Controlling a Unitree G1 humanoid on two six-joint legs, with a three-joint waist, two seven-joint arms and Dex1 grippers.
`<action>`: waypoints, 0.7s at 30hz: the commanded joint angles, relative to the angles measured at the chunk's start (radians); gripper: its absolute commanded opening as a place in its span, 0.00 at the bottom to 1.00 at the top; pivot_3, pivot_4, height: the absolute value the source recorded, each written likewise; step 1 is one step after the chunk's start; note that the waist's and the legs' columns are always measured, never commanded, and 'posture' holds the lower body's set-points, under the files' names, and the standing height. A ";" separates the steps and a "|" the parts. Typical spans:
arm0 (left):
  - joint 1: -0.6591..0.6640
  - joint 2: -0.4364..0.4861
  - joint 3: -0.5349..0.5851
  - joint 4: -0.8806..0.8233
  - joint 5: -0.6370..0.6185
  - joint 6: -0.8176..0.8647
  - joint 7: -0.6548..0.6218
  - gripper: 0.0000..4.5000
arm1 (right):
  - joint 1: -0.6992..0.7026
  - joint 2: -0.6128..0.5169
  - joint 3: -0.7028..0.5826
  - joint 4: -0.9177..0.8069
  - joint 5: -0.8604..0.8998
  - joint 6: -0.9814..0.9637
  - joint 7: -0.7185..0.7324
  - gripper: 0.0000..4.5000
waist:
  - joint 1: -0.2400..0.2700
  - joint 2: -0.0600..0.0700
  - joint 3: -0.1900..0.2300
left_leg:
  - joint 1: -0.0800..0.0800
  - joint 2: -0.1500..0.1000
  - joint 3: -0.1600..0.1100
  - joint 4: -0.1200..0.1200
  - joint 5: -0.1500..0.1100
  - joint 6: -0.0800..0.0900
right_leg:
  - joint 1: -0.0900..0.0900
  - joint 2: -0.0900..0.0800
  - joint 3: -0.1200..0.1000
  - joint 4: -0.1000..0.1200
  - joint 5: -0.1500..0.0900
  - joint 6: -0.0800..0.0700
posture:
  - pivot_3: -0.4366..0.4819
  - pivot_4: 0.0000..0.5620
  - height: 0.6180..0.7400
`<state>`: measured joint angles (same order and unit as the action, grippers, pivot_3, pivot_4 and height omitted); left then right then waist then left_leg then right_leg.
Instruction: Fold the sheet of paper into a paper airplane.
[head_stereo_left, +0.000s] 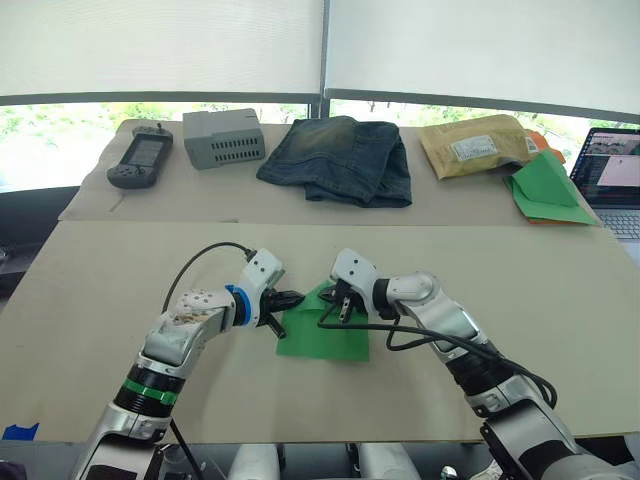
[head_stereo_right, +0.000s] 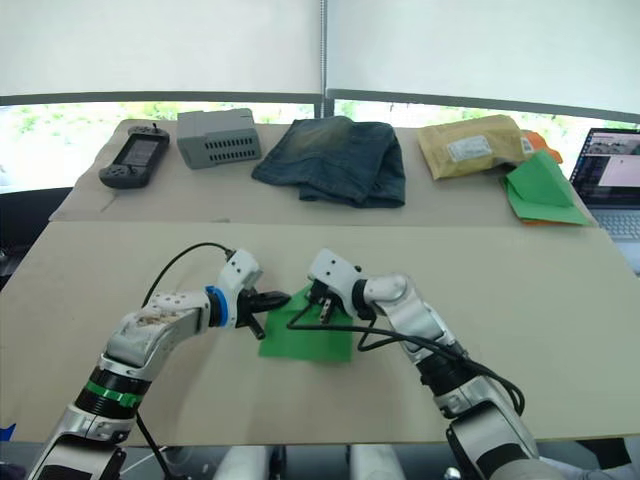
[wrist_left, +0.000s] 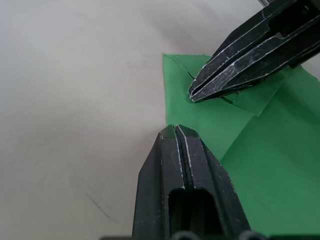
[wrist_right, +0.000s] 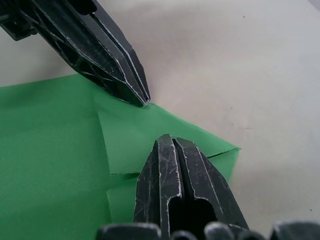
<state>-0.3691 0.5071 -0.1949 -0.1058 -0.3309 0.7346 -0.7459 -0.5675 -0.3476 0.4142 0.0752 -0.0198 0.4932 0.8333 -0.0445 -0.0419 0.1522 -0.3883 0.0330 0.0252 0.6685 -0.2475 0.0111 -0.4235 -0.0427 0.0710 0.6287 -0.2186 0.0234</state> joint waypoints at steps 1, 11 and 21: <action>0.028 0.006 -0.023 -0.022 0.024 -0.020 -0.006 0.00 | 0.027 -0.016 0.019 0.026 -0.018 0.037 0.005 0.00 | 0.000 0.000 0.000 | 0.000 0.000 0.000 0.000 0.000 0.000 | 0.000 0.000 0.000 0.000 0.000 0.000 | 0.48 0.27 1.00; 0.079 -0.029 -0.011 -0.024 0.025 -0.015 0.037 0.00 | 0.009 0.018 0.023 0.037 -0.024 -0.017 -0.017 0.00 | 0.000 0.000 0.000 | 0.002 0.000 0.000 0.000 0.000 0.000 | 0.001 0.000 0.000 0.000 -0.001 0.001 | 0.48 0.27 1.00; 0.077 -0.035 -0.008 -0.027 0.023 -0.009 0.032 0.00 | -0.054 0.070 0.030 0.114 -0.052 -0.032 -0.034 0.00 | -0.003 0.000 0.000 | 0.005 0.001 0.000 0.000 0.000 0.000 | 0.002 0.001 0.000 0.002 -0.002 0.002 | 0.48 0.27 1.00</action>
<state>-0.3045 0.4753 -0.1814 -0.1395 -0.3141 0.7015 -0.7109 -0.6235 -0.2850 0.4243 0.1690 -0.0573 0.4612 0.8017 -0.0471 -0.0419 0.1520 -0.3839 0.0340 0.0256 0.6686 -0.2473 0.0112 -0.4216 -0.0418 0.0709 0.6303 -0.2201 0.0251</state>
